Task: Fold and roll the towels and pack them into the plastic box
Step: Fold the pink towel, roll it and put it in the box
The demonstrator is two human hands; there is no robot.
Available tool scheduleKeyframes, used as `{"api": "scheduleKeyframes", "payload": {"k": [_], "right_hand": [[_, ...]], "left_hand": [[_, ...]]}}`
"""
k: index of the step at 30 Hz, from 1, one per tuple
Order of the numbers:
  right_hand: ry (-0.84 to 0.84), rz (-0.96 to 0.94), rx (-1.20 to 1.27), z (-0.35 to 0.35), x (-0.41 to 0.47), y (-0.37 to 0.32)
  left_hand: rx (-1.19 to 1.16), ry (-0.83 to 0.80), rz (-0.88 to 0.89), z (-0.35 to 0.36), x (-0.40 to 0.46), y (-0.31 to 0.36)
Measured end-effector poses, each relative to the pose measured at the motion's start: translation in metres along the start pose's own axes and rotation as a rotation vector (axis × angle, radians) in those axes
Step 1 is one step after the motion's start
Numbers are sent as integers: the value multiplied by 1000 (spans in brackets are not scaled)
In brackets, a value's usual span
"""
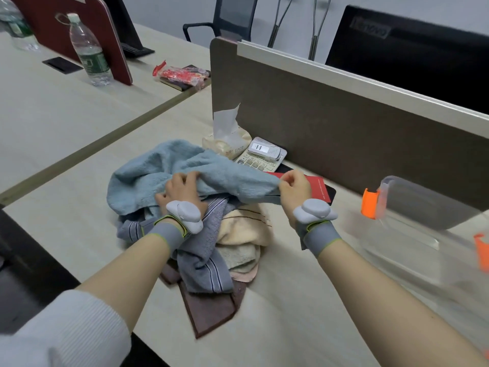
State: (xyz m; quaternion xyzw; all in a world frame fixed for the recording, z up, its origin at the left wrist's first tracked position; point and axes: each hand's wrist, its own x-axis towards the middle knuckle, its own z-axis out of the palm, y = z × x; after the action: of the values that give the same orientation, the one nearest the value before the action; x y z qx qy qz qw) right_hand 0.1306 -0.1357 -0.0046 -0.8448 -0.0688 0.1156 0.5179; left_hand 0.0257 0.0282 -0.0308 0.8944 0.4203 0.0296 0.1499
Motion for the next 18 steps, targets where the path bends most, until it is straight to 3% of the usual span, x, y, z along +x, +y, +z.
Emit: {"api": "scheduleKeyframes", "payload": {"k": [5, 9, 12, 15, 18], "right_hand": [[14, -66, -67, -25, -6, -18], [-59, -20, -78, -30, -9, -21], [-159, 19, 26, -24, -11, -23], [-228, -58, -62, -21, -16, -24], [-176, -113, -77, -24, -16, -20]], "left_hand": [[234, -4, -30, -13, 6, -6], [-38, 78, 8, -17, 2, -4], [-199, -32, 125, -19, -9, 12], [-29, -182, 221, -20, -16, 31], [63, -276, 167, -23, -16, 37]]}}
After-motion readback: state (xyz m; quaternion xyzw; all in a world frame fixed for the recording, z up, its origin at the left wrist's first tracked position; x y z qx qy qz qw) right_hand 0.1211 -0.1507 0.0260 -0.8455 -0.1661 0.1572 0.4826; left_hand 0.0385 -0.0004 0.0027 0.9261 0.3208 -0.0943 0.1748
